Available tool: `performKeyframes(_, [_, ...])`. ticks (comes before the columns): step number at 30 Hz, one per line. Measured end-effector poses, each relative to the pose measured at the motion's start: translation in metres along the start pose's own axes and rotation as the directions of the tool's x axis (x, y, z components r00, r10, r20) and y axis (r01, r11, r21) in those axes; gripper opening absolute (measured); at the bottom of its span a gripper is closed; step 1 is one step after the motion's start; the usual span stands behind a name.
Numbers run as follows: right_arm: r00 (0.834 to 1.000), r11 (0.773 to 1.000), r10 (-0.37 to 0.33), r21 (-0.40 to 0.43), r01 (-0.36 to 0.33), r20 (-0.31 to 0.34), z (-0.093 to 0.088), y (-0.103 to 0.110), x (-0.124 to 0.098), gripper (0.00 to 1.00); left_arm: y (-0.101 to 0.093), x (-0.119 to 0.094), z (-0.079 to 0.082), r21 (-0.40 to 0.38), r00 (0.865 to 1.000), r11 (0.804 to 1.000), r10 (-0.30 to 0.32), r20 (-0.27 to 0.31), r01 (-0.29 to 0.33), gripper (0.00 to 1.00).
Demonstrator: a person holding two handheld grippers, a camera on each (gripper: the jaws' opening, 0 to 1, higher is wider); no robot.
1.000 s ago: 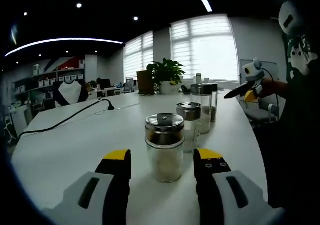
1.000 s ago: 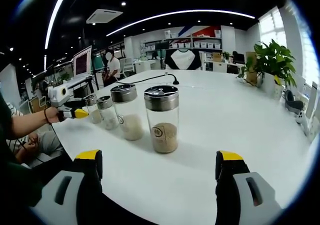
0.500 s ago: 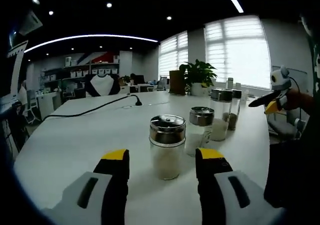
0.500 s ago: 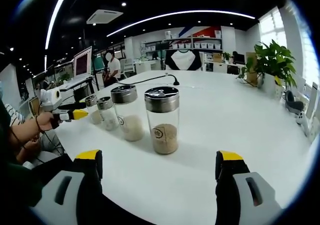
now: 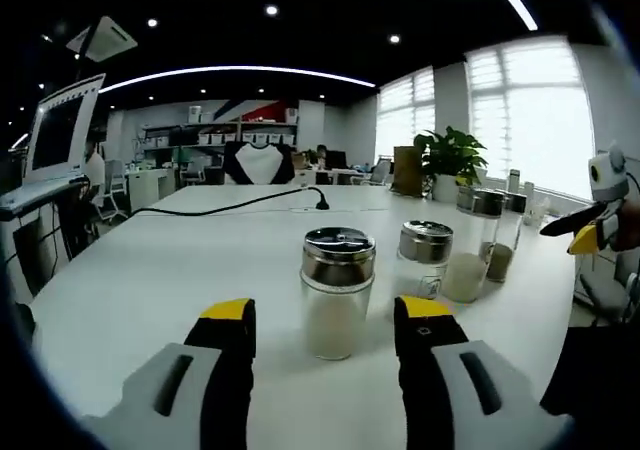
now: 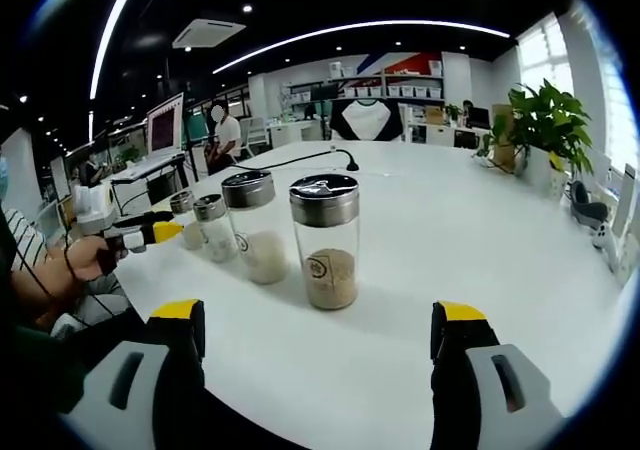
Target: Rotate the seasoning bottle until the label or dispensing opening points toward the visible target arrow and the bottle remains upright within the marked orientation range
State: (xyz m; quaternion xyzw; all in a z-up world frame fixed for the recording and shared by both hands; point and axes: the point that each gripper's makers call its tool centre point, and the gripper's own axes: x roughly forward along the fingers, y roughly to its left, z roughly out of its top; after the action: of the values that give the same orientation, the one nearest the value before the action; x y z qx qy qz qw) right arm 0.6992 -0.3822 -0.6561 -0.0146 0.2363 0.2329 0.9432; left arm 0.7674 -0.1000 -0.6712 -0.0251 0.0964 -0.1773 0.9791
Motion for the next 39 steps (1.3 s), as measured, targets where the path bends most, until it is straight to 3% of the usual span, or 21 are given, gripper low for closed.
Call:
performKeyframes(8, [1.0,1.0,0.005,-0.003,-0.005,0.003,0.001,0.002,0.001,0.96,0.005,0.01,-0.008,-0.021,0.996,0.995,0.094,-0.002,-0.094,0.56])
performKeyframes(16, [1.0,1.0,0.001,0.002,-0.001,-0.004,-0.002,0.0,0.001,0.96,0.0,0.015,-0.012,-0.033,0.996,0.996,0.085,-0.014,-0.085,0.45])
performKeyframes(19, [1.0,1.0,0.0,0.001,0.0,-0.005,-0.003,0.0,0.001,0.96,0.001,0.016,-0.015,-0.004,0.996,0.996,0.087,-0.023,-0.087,0.33])
performKeyframes(39, [1.0,1.0,-0.001,0.004,0.001,-0.006,-0.003,0.003,-0.001,0.96,0.001,0.014,-0.015,0.002,0.998,0.998,0.062,-0.033,-0.062,0.31])
